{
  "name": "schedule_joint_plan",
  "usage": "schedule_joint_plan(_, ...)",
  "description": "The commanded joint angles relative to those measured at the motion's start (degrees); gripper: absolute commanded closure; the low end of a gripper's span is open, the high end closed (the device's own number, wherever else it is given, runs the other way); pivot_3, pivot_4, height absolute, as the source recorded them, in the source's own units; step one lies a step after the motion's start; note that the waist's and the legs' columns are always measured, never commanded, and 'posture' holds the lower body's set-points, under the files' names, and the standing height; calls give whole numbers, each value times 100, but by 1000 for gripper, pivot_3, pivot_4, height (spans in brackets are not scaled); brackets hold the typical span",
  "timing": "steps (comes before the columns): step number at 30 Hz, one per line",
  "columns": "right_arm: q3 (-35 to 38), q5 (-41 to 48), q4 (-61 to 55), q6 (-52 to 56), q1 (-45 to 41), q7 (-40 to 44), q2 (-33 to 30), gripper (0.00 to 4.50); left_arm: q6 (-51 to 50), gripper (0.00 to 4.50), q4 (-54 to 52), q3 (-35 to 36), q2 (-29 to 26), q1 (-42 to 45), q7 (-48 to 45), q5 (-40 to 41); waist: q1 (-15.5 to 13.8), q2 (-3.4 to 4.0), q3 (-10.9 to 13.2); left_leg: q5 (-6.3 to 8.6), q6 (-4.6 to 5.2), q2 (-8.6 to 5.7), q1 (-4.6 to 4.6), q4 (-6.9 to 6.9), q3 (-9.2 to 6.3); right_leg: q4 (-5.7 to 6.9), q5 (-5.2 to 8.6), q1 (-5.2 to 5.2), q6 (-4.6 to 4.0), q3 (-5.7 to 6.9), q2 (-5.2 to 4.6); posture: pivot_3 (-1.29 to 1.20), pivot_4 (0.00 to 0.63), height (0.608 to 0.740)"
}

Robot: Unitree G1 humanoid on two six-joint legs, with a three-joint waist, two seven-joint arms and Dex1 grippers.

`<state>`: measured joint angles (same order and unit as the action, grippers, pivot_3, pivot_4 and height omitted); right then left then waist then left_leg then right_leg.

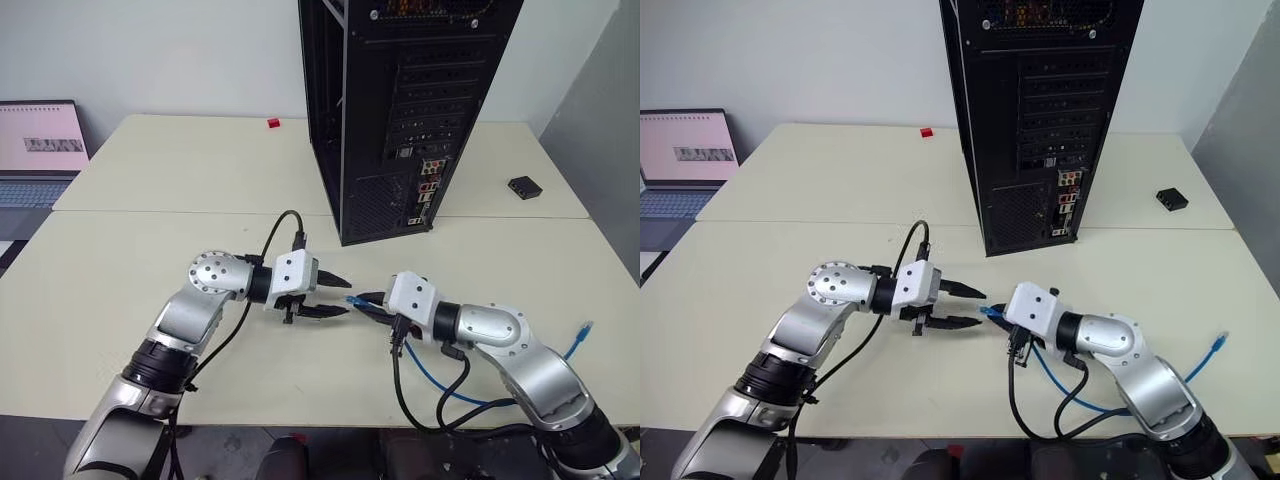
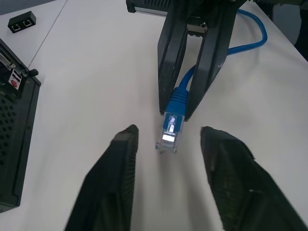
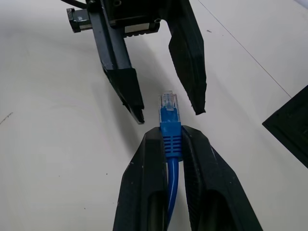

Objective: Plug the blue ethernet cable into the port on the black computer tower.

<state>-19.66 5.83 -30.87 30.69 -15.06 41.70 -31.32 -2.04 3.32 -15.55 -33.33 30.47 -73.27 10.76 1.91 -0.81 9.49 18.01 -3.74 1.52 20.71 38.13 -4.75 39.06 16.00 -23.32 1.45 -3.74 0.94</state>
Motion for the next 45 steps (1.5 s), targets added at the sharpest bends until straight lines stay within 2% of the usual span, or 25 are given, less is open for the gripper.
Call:
schedule_joint_plan(1, -42, 52, -211, -7, -123, 59, 37, 4337, 243, 3458, 75, -44, 83, 138, -49, -63, 0, 0, 0, 0, 0, 0, 0, 0, 0, 0, 0, 0, 0, 0, 0, 0, 150, 740)
schedule_joint_plan(5, -54, 57, -213, -15, -137, 63, 45, 4338, 405, 4162, 229, -64, 126, 173, -105, -124, -1, 0, 0, 0, 0, 0, 0, 1, 0, 0, 0, 0, 0, 1, 0, 0, 150, 740)
schedule_joint_plan(10, -46, 86, -202, 18, -165, 88, 52, 4338, 580, 4172, 340, -67, 149, 168, -147, -173, -1, 0, 0, 0, 0, 0, 0, 1, 0, 1, 0, 0, 0, 0, 0, 0, 150, 740)
schedule_joint_plan(12, -38, 112, -203, 64, -187, 203, -54, 3638, 698, 4172, 375, -83, 132, 138, -167, -218, -1, 0, 0, 0, 0, 0, 0, 1, -1, 1, 0, 0, 0, 1, 0, 0, 150, 740)
schedule_joint_plan(14, 46, 190, -248, 125, -195, 309, -149, 3352, 788, 4181, 371, -81, 134, 98, -181, -236, 0, 0, 0, 0, 0, 0, 0, 1, 0, 1, 0, 0, 0, 0, 0, 0, 150, 740)
schedule_joint_plan(17, 468, 494, -456, 309, -168, 572, -470, 2566, 1010, 4192, 306, -64, 157, 5, -181, -232, -3, 0, 0, 0, 0, 0, 1, 1, -2, 0, 0, 0, 0, 2, 0, 0, 150, 740)
schedule_joint_plan(18, 597, 607, -518, 382, -156, 637, -570, 2457, 1089, 4192, 293, -58, 167, -16, -162, -238, -6, 0, 0, 0, 0, -1, 3, 2, -2, 0, 0, 0, 0, 2, -1, 0, 150, 740)
schedule_joint_plan(21, 1243, 1254, -756, 867, -93, 791, -805, 1597, 1428, 4192, 123, 25, 327, -169, 100, -225, -10, 0, 0, 0, 0, -3, 5, 5, -3, -2, 0, 0, 0, 2, -4, 0, 150, 740)
schedule_joint_plan(23, 1785, 1907, -835, 1437, -97, 636, -633, 1108, 2073, 4192, 63, 15, 397, -303, 317, -423, -15, 0, 0, 0, 0, -1, 4, 5, -5, 0, 0, 1, 0, 3, -3, 0, 150, 740)
schedule_joint_plan(26, 2226, 2585, -844, 2069, -62, 446, -451, 422, 3100, 4192, 168, 54, 492, -433, 726, -770, -16, 0, 0, 0, 0, 1, 4, 4, -6, 1, -1, 2, -1, 3, -3, 0, 150, 740)
schedule_joint_plan(29, 2549, 3291, -639, 2666, -16, 202, -117, 377, 4554, 4193, 410, 237, 695, -450, 1541, -1347, -21, -1, -1, 0, 1, 1, 1, 4, -5, 2, -1, 3, -2, 1, -3, 0, 150, 740)
schedule_joint_plan(33, 2680, 3761, -461, 2978, -116, 49, 13, 377, 5379, 4193, 745, 313, 707, -311, 2151, -1744, -23, -1, -1, 0, 1, -2, 2, 4, -2, 1, -3, 4, 0, -3, -6, 0, 150, 740)
schedule_joint_plan(45, 2899, 4795, 21, 3322, -382, -413, 274, 377, 6204, 4193, 1247, 313, 518, -42, 3349, -2542, -17, 0, -1, 0, 1, -2, 2, 3, -5, 2, -3, 4, 1, 5, -6, 0, 150, 740)
